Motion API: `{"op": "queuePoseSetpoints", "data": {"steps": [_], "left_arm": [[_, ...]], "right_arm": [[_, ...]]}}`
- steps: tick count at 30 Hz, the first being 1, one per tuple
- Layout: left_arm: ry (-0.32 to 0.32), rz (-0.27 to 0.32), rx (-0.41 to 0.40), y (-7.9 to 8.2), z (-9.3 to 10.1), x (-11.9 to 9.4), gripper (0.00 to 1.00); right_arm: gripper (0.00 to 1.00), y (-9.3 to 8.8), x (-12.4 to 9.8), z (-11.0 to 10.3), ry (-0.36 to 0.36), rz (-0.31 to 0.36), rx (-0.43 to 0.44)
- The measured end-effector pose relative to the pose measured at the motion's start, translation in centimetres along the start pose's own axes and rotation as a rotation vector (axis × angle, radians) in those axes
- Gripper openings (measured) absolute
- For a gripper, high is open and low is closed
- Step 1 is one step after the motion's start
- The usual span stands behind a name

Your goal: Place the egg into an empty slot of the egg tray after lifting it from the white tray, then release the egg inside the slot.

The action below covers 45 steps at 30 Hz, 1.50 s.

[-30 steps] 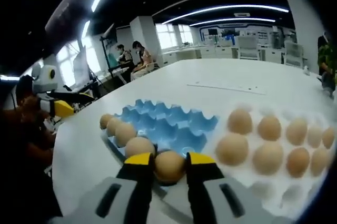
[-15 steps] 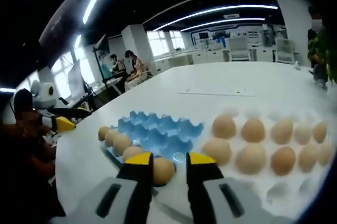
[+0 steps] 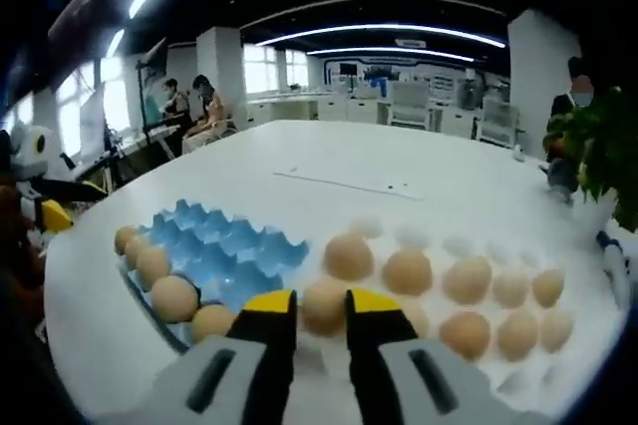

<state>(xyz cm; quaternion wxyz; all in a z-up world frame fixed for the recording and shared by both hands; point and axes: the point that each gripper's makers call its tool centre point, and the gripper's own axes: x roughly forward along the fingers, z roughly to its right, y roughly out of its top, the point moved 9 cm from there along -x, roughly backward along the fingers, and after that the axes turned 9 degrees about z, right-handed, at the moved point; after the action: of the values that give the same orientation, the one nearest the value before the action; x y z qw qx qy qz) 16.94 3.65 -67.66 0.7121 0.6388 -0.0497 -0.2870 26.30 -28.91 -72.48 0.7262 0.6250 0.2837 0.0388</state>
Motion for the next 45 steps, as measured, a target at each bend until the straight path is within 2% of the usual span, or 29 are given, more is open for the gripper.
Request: {"op": "queuePoseSetpoints", "data": {"steps": [1, 5, 8, 9, 10, 12, 17, 20, 21, 25, 28, 30, 31, 33, 38, 39, 45], "left_arm": [[0.002, 0.0, -0.001, 0.0, 0.0, 0.0, 0.72], [0.011, 0.001, -0.008, 0.0, -0.3, -0.1, 0.72], [0.013, -0.004, -0.015, -0.1, -0.4, 0.0, 0.71], [0.014, -0.003, -0.015, -0.1, -0.4, 0.0, 0.71], [0.014, -0.004, -0.016, -0.1, -0.4, 0.0, 0.71], [0.005, -0.007, -0.02, -0.2, -0.3, 0.1, 0.7], [0.003, -0.008, -0.022, -0.3, -0.2, 0.1, 0.7], [0.004, -0.006, -0.028, -0.4, -0.2, 0.1, 0.69], [0.004, -0.006, -0.028, -0.4, -0.2, 0.1, 0.69], [0.017, -0.002, -0.031, -0.4, -0.4, -0.1, 0.69], [0.028, -0.001, -0.035, -0.5, -0.7, -0.3, 0.69], [0.031, -0.001, -0.035, -0.5, -0.8, -0.3, 0.69], [0.032, -0.002, -0.034, -0.5, -0.9, -0.3, 0.69], [0.033, -0.004, -0.035, -0.6, -0.9, -0.3, 0.69], [0.031, -0.004, -0.028, -0.6, -1.0, -0.2, 0.69], [0.028, -0.004, -0.023, -0.5, -1.0, -0.2, 0.69], [0.025, -0.007, -0.007, -0.5, -1.2, -0.1, 0.69]], "right_arm": [[0.21, -0.1, 0.2, -0.3, 0.012, 0.008, 0.024], [0.23, -0.2, 0.7, 0.0, 0.017, -0.022, 0.017], [0.25, -0.1, 0.9, -0.3, 0.037, -0.053, -0.09], [0.25, 0.0, 1.2, -0.4, 0.049, -0.075, -0.172], [0.26, 0.0, 1.2, -0.4, 0.056, -0.081, -0.194], [0.26, 0.2, 1.5, -0.3, 0.053, -0.094, -0.16], [0.25, 0.5, 1.6, -0.1, 0.076, -0.145, -0.176], [0.24, 0.3, 1.4, -0.3, 0.077, -0.128, -0.205], [0.24, 0.3, 1.3, -0.3, 0.075, -0.125, -0.198], [0.23, 0.5, 0.9, 0.3, 0.048, -0.099, -0.053], [0.23, 1.5, 0.5, 0.3, 0.053, -0.071, -0.066], [0.23, 2.5, 0.4, -0.3, 0.074, -0.032, -0.002], [0.23, 2.8, 0.3, -0.3, 0.07, -0.041, -0.02], [0.23, 3.8, 0.5, -1.3, 0.11, 0.008, 0.009], [0.24, 5.3, 1.4, -4.4, 0.185, 0.03, -0.003], [0.24, 5.7, 2.0, -5.6, 0.222, 0.032, -0.005], [0.24, 6.7, 4.0, -9.7, 0.32, 0.04, -0.007]]}}
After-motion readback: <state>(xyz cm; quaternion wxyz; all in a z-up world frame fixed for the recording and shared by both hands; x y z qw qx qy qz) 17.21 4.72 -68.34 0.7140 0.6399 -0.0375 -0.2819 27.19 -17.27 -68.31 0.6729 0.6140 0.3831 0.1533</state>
